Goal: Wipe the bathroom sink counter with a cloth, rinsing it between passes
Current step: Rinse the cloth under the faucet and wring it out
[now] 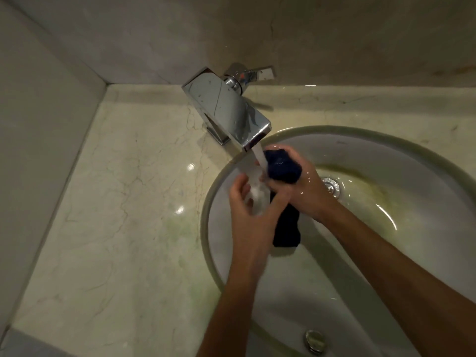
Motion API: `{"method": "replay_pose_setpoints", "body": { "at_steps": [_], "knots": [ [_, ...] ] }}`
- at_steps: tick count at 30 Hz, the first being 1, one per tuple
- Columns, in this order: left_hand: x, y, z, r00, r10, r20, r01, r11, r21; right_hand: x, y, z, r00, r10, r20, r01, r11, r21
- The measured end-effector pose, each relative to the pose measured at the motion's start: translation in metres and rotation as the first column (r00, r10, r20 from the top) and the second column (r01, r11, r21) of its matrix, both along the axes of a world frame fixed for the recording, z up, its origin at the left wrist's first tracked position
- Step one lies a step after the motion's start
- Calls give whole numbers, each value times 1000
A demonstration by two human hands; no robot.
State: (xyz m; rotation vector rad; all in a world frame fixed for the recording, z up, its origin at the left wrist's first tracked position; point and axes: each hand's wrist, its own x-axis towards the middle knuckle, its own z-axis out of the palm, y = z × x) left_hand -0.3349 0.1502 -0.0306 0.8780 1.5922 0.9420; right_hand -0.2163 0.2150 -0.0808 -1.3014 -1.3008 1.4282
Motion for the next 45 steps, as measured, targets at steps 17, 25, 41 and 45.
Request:
{"method": "replay_pose_setpoints", "body": {
  "at_steps": [17,25,41,45],
  "knots": [
    [18,33,-13,969,246,-20,-240,958,156,15,-20,-43,943,97,319,-155,975,162],
    [20,25,-17,927,372,-40,-350,901,257,-8,7,-55,942,71,327,-140,971,195],
    [10,49,-13,946,323,28,-323,930,175,34,-24,15,944,-16,331,-35,988,149],
    [11,51,-11,944,329,34,-330,930,164,18,-20,61,964,-257,73,238,950,202]
  ]
}}
